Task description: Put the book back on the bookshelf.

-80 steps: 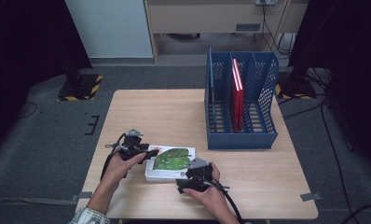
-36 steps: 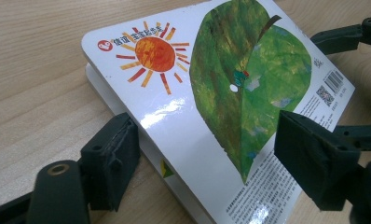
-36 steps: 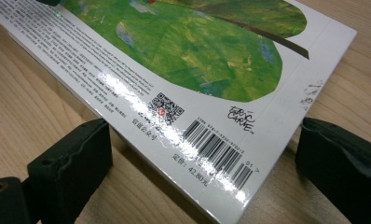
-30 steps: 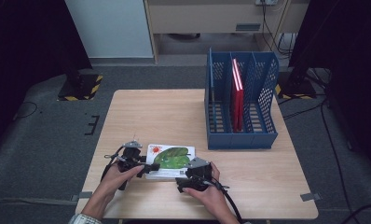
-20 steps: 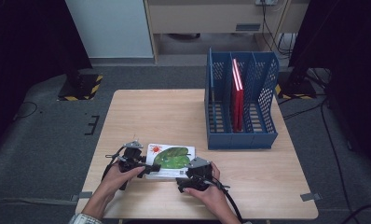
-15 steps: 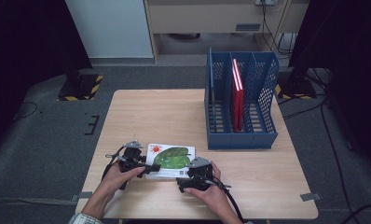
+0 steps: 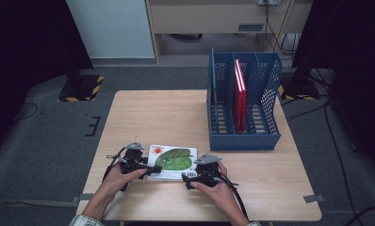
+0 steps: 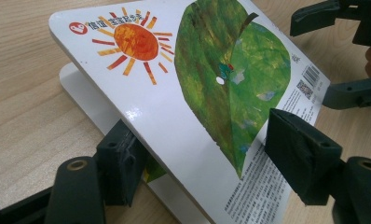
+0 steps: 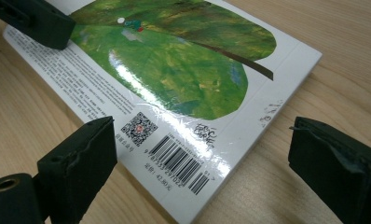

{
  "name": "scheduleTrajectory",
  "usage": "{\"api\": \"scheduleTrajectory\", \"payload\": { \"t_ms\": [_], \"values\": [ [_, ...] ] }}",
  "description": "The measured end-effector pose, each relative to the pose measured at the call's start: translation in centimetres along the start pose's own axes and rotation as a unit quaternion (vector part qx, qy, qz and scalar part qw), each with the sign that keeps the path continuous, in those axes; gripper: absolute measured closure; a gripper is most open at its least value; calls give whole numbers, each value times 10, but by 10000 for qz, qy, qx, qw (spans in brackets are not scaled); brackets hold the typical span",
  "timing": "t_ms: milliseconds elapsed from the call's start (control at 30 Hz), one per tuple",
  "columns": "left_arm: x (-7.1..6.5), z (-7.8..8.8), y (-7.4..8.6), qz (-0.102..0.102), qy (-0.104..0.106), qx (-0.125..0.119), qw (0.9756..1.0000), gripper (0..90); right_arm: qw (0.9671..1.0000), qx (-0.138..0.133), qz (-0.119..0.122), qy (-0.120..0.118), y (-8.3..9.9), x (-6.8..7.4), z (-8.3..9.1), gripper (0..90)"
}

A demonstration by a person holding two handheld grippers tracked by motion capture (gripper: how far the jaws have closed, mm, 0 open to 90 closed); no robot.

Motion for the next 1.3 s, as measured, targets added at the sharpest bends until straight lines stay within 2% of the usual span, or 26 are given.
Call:
{"api": "scheduleTrajectory", "payload": {
  "t_ms": [133,400,767,1000,1133,1300],
  "values": [
    [0,0,0,-17,8,4,10000,312,9998,41,-175,-71,1,-2,-4,71],
    [0,1,0,-58,59,41,10000,369,9993,86,-299,-212,3,-6,-7,60],
    [-3,6,-3,-224,132,-23,9997,462,9990,111,-304,-322,4,-6,-9,31],
    [-4,8,-4,-285,147,-69,9995,487,9990,84,-260,-347,4,-8,-10,21],
    [-6,9,-5,-356,142,-113,9992,514,9986,62,-361,-380,3,-6,-10,36],
    [-7,11,-5,-378,126,-145,9991,529,9986,84,-321,-407,2,-7,-9,72]
  ]
}}
Point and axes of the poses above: each handheld gripper's, and its own axes: z roughly backward along the jaws, y roughly out of its underside, x roughly to its left, the point moved 5 cm from there along -z, roughly forward along the jaws, and after that the axes turned 12 degrees about -x, right-handed, at the moved point
